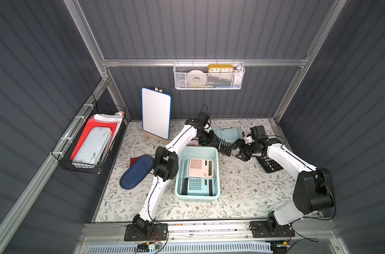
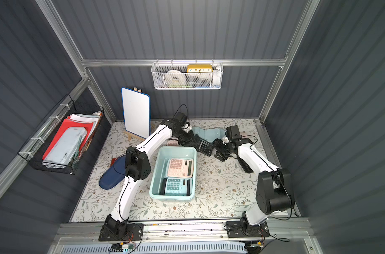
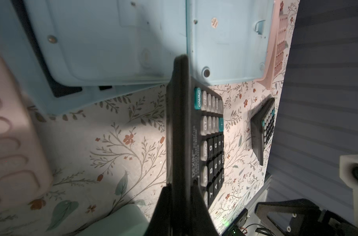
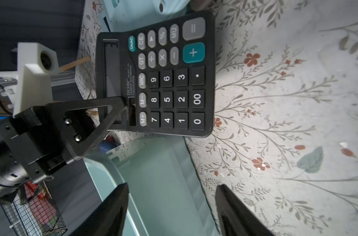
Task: Put the calculator in the storage box
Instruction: Pick up the calculator at the center of the board.
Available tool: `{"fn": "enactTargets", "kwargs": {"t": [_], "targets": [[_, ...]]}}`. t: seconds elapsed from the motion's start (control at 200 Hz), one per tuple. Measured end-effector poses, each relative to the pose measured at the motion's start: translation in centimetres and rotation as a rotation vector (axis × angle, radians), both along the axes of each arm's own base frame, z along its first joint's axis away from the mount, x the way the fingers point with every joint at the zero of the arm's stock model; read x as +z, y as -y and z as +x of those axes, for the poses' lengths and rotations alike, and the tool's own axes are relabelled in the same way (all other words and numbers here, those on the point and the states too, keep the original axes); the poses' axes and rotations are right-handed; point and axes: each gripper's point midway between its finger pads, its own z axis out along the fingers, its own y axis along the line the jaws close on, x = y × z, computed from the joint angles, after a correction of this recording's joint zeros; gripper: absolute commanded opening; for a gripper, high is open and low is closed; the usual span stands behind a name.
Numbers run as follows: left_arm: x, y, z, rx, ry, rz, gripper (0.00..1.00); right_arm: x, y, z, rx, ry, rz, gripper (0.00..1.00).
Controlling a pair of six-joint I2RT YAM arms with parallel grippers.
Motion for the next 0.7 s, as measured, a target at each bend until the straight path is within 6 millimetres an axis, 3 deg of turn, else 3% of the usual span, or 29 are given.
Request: {"fn": "enactTargets", "kwargs": {"t": [0.41,0.7], "targets": [[4.8,-0.2,0.4,0.006,0.086,-0.046,0.00,0.7,1.3,0.8,-0.096,0.014,0.030,0.78],[10.0,-2.3,-0.7,0.031,0.129,-0.109,0.00,1.8,0.7,2.8,-0.156,0.081,0.167,0.79]]}}
